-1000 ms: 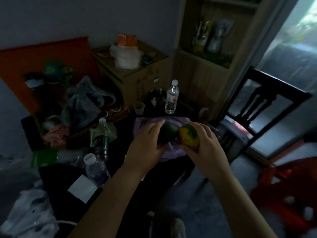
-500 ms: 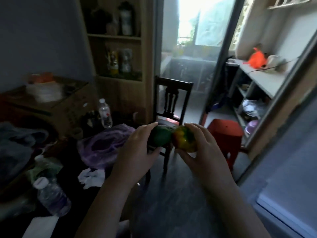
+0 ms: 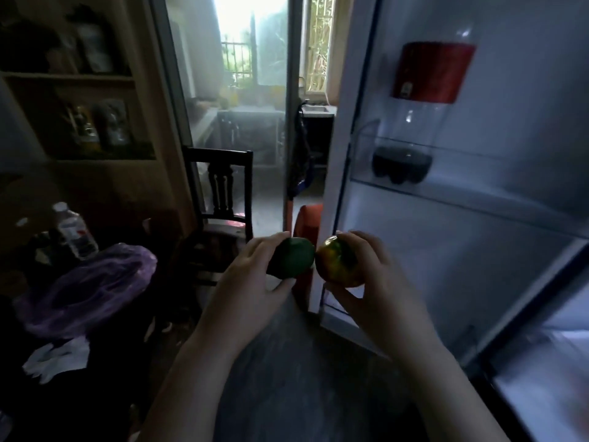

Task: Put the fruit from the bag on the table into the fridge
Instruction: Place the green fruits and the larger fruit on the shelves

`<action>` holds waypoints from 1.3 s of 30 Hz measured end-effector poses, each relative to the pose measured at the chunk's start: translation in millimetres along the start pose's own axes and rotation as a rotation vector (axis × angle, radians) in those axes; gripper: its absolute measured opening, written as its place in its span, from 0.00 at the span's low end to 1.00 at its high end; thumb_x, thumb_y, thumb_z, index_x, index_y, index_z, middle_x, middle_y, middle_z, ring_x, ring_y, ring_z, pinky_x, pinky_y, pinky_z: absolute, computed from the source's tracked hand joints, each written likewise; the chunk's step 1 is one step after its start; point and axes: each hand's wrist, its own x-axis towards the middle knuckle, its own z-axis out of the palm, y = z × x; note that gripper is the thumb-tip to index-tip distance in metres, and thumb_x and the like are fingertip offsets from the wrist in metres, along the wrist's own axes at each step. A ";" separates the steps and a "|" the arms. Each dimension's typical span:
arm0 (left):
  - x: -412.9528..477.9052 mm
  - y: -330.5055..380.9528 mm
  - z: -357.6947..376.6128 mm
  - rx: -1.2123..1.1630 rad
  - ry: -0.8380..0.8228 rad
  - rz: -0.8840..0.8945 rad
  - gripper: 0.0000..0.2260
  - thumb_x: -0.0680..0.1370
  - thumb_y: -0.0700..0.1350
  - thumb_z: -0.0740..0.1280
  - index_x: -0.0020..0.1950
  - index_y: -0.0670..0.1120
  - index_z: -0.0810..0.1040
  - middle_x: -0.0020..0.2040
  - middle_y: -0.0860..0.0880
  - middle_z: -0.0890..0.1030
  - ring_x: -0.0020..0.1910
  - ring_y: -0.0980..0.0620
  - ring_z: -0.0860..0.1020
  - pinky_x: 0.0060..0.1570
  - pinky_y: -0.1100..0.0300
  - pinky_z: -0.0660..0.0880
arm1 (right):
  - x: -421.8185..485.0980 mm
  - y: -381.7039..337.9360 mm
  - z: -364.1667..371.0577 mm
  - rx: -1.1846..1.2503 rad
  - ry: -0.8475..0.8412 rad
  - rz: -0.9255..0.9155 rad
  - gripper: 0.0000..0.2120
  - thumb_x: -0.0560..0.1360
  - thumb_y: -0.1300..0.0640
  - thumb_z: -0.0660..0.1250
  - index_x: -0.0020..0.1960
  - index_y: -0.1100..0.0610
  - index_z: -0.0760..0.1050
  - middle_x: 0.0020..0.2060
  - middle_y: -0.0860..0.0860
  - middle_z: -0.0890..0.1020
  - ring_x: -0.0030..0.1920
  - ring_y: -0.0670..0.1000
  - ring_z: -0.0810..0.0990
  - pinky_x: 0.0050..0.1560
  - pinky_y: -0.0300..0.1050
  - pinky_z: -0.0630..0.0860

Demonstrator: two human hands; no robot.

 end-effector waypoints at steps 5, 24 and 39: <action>-7.8 60.8 46.2 -0.027 -0.101 0.091 0.28 0.73 0.44 0.71 0.71 0.55 0.67 0.66 0.59 0.68 0.62 0.61 0.69 0.57 0.69 0.66 | -52.3 41.9 -52.3 -0.014 0.071 0.104 0.33 0.68 0.50 0.74 0.69 0.46 0.64 0.67 0.46 0.69 0.65 0.50 0.70 0.61 0.44 0.72; -44.1 286.9 235.6 -0.440 -0.585 0.559 0.25 0.74 0.51 0.69 0.70 0.61 0.66 0.61 0.68 0.68 0.60 0.70 0.67 0.56 0.77 0.63 | -263.3 123.5 -243.2 -0.318 0.450 0.572 0.30 0.69 0.56 0.73 0.68 0.51 0.67 0.64 0.45 0.71 0.66 0.46 0.69 0.65 0.44 0.67; -68.4 417.5 357.4 -0.639 -0.979 1.035 0.26 0.75 0.49 0.68 0.71 0.57 0.65 0.63 0.61 0.70 0.60 0.65 0.69 0.58 0.71 0.67 | -353.1 137.1 -289.7 -0.657 0.684 1.139 0.30 0.72 0.50 0.72 0.69 0.46 0.63 0.66 0.43 0.68 0.68 0.44 0.65 0.67 0.38 0.63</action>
